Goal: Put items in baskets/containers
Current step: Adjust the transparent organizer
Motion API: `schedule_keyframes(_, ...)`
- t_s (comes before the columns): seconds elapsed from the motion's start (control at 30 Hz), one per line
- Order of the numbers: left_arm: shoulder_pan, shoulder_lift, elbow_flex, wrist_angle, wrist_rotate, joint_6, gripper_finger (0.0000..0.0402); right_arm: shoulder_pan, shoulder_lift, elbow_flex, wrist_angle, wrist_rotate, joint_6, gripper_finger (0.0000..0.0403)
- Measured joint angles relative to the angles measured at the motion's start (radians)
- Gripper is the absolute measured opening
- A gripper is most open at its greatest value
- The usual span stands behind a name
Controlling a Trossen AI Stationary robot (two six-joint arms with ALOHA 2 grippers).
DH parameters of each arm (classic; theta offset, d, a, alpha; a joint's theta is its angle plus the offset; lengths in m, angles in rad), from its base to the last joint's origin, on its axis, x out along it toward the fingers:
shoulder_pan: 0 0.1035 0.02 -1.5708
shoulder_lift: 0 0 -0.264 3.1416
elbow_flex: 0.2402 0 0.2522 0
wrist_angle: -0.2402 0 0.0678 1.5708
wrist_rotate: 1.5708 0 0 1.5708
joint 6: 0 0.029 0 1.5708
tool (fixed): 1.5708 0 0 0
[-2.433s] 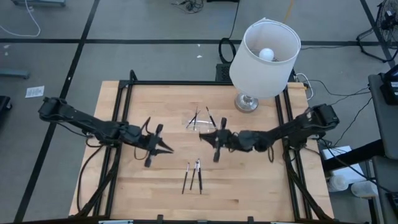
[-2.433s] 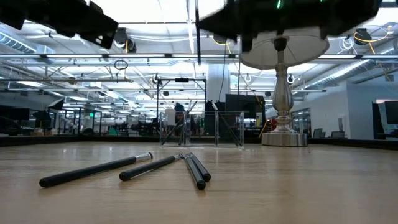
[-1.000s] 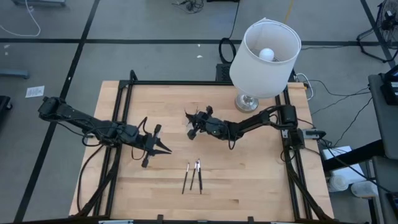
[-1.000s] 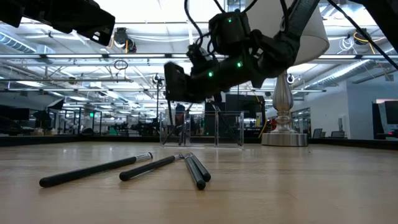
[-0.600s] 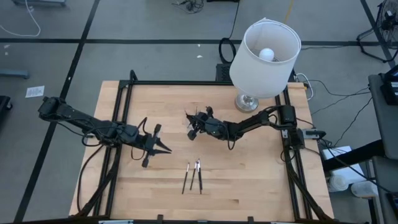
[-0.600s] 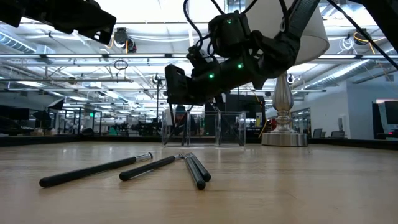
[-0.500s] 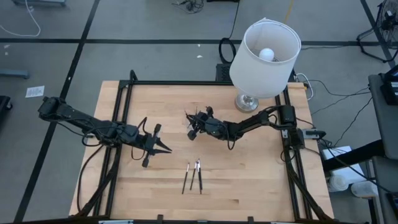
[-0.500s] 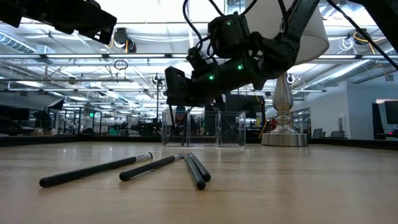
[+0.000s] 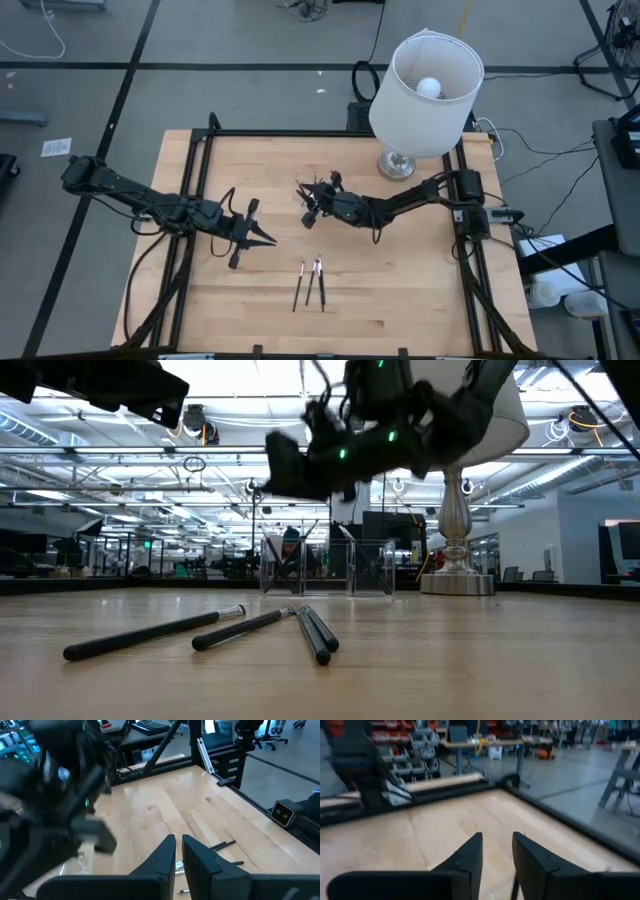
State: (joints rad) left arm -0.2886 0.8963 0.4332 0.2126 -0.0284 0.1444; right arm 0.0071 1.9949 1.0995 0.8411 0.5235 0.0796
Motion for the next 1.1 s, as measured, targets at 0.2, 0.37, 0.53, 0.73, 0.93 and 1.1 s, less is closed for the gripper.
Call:
schedule_keyframes(0.2, 0.000, 0.043, 0.000, -0.037, 0.000, -0.051, 0.0042, 0.083, -0.194, 0.003, -0.265, 0.057, -0.104, 0.0048)
schedule_keyframes(0.37, 0.000, 0.148, 0.000, -0.021, -0.026, -0.010, 0.0042, 0.190, -0.330, 0.001, -0.667, 0.262, -0.009, 0.0008)
schedule_keyframes(0.53, 0.020, 0.233, 0.000, 0.000, -0.234, -0.034, 0.0042, 0.314, -0.371, 0.001, -0.931, 0.425, 0.174, 0.0002)
schedule_keyframes(0.73, 0.082, 0.298, 0.000, 0.003, -0.366, -0.143, 0.0042, 0.374, -0.345, -0.002, -1.144, 0.580, 0.390, 0.0001)
schedule_keyframes(0.93, 0.139, 0.321, 0.000, -0.010, -0.365, -0.196, 0.0042, 0.338, -0.349, -0.049, -1.203, 0.574, 0.548, 0.0001)
schedule_keyframes(1.1, 0.184, 0.334, 0.000, -0.066, -0.361, -0.259, 0.0042, 0.283, -0.352, -0.104, -1.212, 0.413, 0.593, 0.0000)
